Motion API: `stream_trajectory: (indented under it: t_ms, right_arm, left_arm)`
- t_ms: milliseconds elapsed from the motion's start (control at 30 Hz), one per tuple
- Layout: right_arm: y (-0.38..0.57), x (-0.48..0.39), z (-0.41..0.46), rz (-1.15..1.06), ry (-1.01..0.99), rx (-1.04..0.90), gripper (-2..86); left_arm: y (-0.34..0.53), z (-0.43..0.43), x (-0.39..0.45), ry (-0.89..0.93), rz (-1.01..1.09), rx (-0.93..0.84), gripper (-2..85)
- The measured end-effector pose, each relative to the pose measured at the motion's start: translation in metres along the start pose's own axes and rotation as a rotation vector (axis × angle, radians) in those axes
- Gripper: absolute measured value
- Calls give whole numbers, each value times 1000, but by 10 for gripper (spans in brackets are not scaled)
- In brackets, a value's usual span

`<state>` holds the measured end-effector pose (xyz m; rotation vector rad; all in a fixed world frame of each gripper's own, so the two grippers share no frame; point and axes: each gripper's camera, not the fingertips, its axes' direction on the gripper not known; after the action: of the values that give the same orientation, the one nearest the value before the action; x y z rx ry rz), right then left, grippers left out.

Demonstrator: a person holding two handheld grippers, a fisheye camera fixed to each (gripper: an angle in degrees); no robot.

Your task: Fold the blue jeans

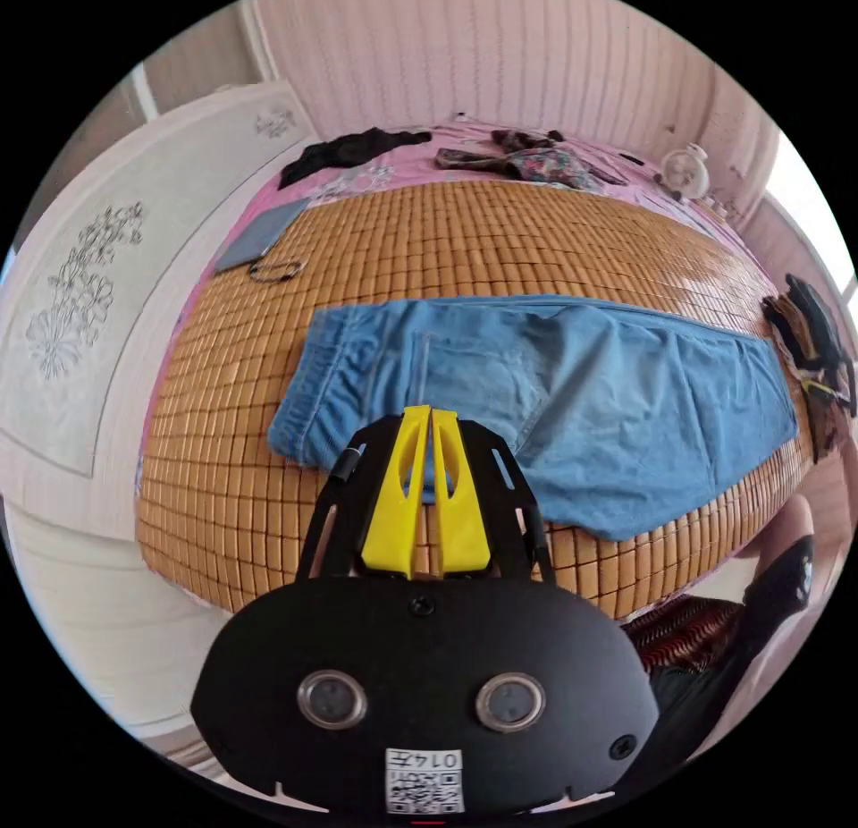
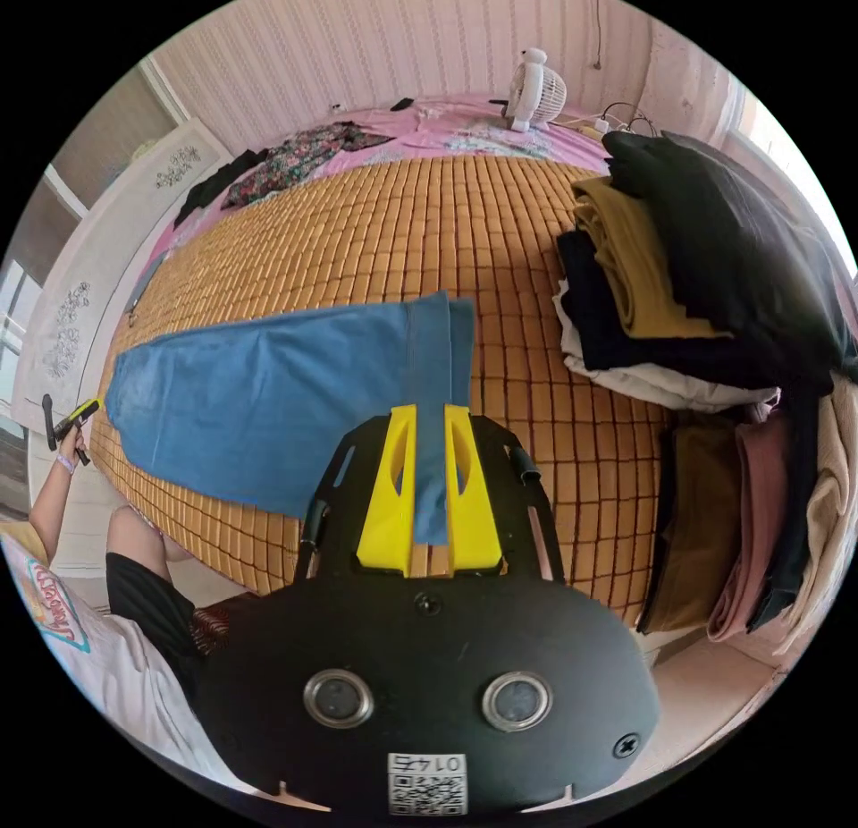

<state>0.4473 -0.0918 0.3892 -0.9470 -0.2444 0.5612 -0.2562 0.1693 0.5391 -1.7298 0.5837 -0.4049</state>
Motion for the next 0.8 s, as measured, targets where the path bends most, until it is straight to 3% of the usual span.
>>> stream_trajectory:
  t_ms: [167,333,467,667,800]
  right_arm:
    - [-48,-12,40,-9,58,54,53]
    - [-46,-18,67,-43,131,43,44]
    - [-24,-19,51,-100,158,82,20]
    - [14,-2,-8,-68,50,226,3]
    - [19,10,-40,-10,3,281,4]
  left_arm:
    - [-65,44,131,275,350,46,62]
    - [-104,91,233,392,478,38,78]
    - [-112,135,300,239,594,-54,76]
    - [-107,154,336,186,633,-77,15]
    - [-106,127,335,194,638,102,-3]
